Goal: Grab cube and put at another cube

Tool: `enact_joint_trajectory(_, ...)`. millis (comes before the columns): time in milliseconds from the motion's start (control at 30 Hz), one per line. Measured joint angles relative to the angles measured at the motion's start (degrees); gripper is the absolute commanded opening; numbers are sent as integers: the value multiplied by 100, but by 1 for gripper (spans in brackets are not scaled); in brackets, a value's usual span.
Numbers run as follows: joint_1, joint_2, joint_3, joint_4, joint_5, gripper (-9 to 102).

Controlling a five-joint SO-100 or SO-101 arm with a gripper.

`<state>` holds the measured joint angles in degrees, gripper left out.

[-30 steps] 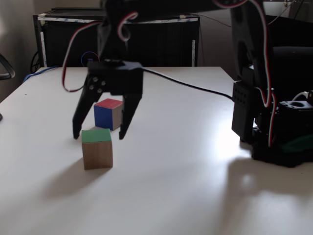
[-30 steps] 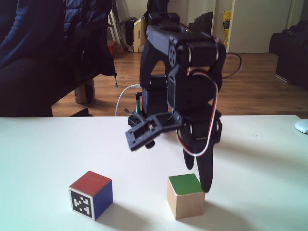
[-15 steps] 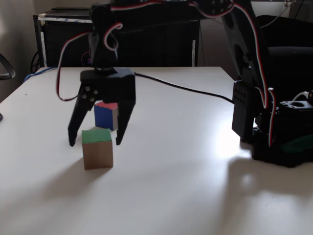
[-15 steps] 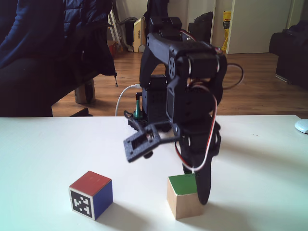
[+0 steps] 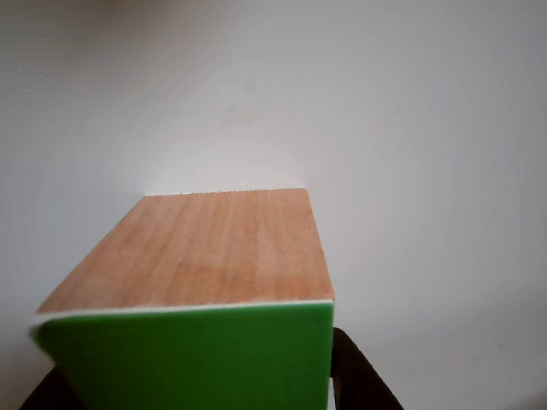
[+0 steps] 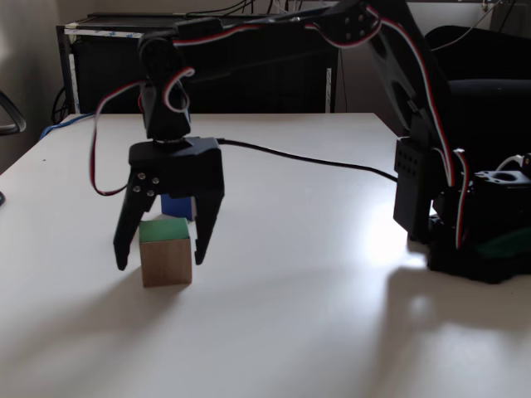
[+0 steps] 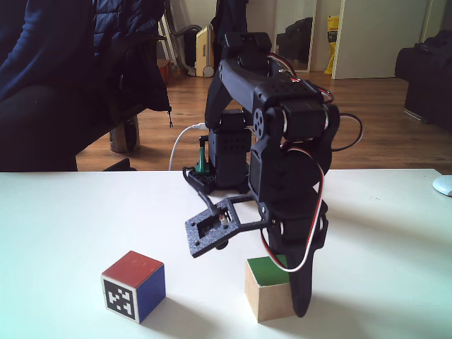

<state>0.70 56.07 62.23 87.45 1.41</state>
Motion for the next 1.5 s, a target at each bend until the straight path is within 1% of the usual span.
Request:
enact_joint_trajectory(433, 141, -387, -352, 35, 0, 36)
enact_joint_trajectory(767, 229, -422, -431, 70, 9, 25)
enact_joint_trajectory(1133, 325, -422, -580, 105, 9, 19)
enact_joint_trajectory(1500, 642, -264, -1380, 993, 475, 19)
